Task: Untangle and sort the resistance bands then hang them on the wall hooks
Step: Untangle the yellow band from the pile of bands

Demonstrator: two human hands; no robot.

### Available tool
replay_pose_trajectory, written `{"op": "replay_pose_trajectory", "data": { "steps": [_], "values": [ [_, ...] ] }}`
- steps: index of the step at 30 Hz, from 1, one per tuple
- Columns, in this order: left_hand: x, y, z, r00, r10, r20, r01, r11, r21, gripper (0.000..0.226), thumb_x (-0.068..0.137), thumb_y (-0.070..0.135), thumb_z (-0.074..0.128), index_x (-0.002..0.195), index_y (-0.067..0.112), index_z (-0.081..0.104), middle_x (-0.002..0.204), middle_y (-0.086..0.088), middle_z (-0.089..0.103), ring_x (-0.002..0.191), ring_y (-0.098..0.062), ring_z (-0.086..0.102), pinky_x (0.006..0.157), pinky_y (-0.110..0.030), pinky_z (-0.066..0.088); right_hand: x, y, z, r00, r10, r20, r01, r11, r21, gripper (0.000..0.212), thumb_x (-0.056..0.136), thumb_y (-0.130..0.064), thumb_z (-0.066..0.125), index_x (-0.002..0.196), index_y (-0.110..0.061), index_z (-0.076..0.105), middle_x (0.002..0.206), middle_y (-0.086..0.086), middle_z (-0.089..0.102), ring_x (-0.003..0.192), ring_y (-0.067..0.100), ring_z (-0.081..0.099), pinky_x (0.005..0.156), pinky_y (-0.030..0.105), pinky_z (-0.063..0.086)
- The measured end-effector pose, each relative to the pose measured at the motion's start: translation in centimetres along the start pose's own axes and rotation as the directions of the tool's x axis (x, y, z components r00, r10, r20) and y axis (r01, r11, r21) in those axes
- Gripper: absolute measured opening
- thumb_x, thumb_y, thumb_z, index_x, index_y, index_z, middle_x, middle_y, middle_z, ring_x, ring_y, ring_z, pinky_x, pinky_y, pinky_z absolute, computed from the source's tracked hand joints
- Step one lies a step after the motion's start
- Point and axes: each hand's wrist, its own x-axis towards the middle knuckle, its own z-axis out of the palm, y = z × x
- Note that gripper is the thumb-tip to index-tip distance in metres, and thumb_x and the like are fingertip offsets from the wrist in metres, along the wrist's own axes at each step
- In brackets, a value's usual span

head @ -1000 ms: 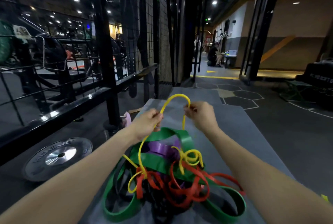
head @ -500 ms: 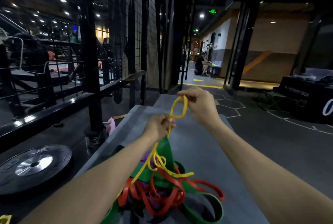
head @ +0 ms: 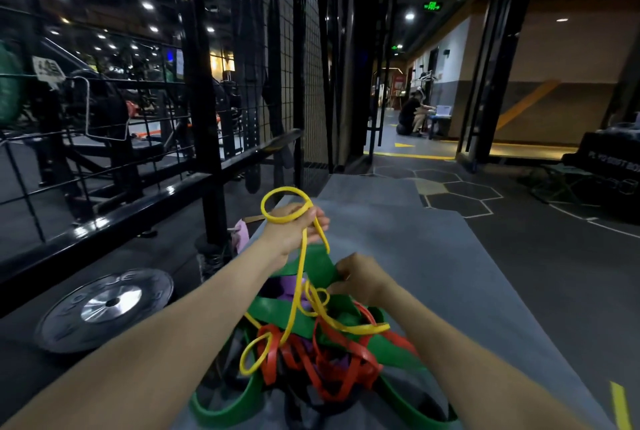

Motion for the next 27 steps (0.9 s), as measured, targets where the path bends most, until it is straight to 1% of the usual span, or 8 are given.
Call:
{"op": "replay_pose_trajectory", "data": {
  "steps": [3,8,11,13,15,19,23,27],
  "values": [
    [0.1,1.1,-0.3,0.998,-0.015,-0.060,0.009,0.995,-0.104,0.024,0.098,0.009,0.040,0.081,0.009,0.056,0.082,-0.007,0.063,0.075,-0.012,0.064,0.063,-0.019,0.055,-0.1,0.9,-1.1,0.998,0.045,-0.036,-0.047,0.997,-0.064,0.025,0.078,-0.022,0.071,0.060,-0.014,0.055,0.064,0.006,0.051,0.076,0.020,0.049,0.062,0.026,0.032],
    [0.8,3.6,0.2,0.987,-0.034,-0.156,-0.031,0.918,-0.396,0.027,0.099,0.007,0.036,0.079,0.004,0.054,0.082,-0.010,0.061,0.079,-0.019,0.061,0.072,-0.027,0.052,0.0,1.5,-1.4,0.999,0.041,0.022,-0.040,0.998,-0.039,0.024,0.077,-0.021,0.073,0.063,-0.011,0.056,0.067,0.006,0.050,0.065,0.014,0.045,0.057,0.025,0.032],
    [0.3,3.1,0.2,0.992,-0.065,-0.106,0.014,0.907,-0.421,0.026,0.099,0.007,0.036,0.081,0.003,0.054,0.084,-0.010,0.062,0.081,-0.020,0.062,0.074,-0.029,0.051,-0.5,0.8,-1.4,0.996,0.006,0.086,-0.039,0.921,0.388,0.011,0.086,-0.016,0.065,0.080,-0.007,0.065,0.063,-0.001,0.058,0.057,0.006,0.049,0.049,0.012,0.037],
    [0.0,2.7,0.2,0.993,-0.081,-0.086,0.038,0.909,-0.416,0.025,0.099,0.008,0.037,0.082,0.003,0.055,0.084,-0.010,0.063,0.082,-0.020,0.063,0.077,-0.029,0.052,-0.6,0.0,-0.9,0.991,0.000,0.131,-0.076,0.814,0.576,0.019,0.094,-0.015,0.052,0.079,-0.008,0.062,0.056,-0.007,0.063,0.049,0.002,0.054,0.046,0.009,0.038],
    [-0.2,2.5,0.1,0.992,-0.083,-0.089,0.039,0.909,-0.416,0.025,0.099,0.008,0.037,0.083,0.004,0.056,0.083,-0.009,0.063,0.081,-0.019,0.064,0.076,-0.027,0.052,-0.1,-0.6,-0.1,0.989,-0.020,0.149,-0.067,0.826,0.559,0.019,0.097,-0.013,0.046,0.084,-0.008,0.059,0.061,-0.003,0.060,0.047,0.002,0.054,0.049,0.012,0.041],
    [-0.4,2.7,-0.2,0.993,-0.078,-0.091,0.031,0.901,-0.432,0.024,0.099,0.008,0.037,0.083,0.004,0.055,0.085,-0.008,0.063,0.080,-0.016,0.064,0.073,-0.025,0.053,0.4,-1.4,1.0,0.993,-0.031,0.112,-0.032,0.853,0.520,0.032,0.096,-0.018,0.050,0.125,-0.007,0.051,0.071,-0.001,0.056,0.052,0.006,0.053,0.047,0.012,0.040],
    [-0.5,2.7,-0.9,0.992,-0.083,-0.096,0.032,0.894,-0.446,0.024,0.099,0.009,0.037,0.084,0.005,0.055,0.086,-0.008,0.063,0.082,-0.017,0.064,0.073,-0.025,0.051,0.2,-1.2,1.2,0.984,-0.105,0.142,-0.010,0.769,0.639,0.005,0.092,-0.008,0.054,0.089,-0.010,0.052,0.065,0.003,0.053,0.042,0.000,0.053,0.042,0.010,0.039],
    [-0.7,2.4,-1.6,0.988,-0.089,-0.125,0.035,0.924,-0.381,0.024,0.099,0.011,0.037,0.084,0.007,0.055,0.084,-0.006,0.064,0.080,-0.015,0.064,0.067,-0.023,0.052,0.2,-0.4,0.6,0.999,-0.039,0.026,0.010,0.725,0.689,0.025,0.088,0.003,0.056,0.068,-0.007,0.046,0.061,0.011,0.049,0.037,-0.001,0.052,0.040,0.010,0.039]
  ]
}}
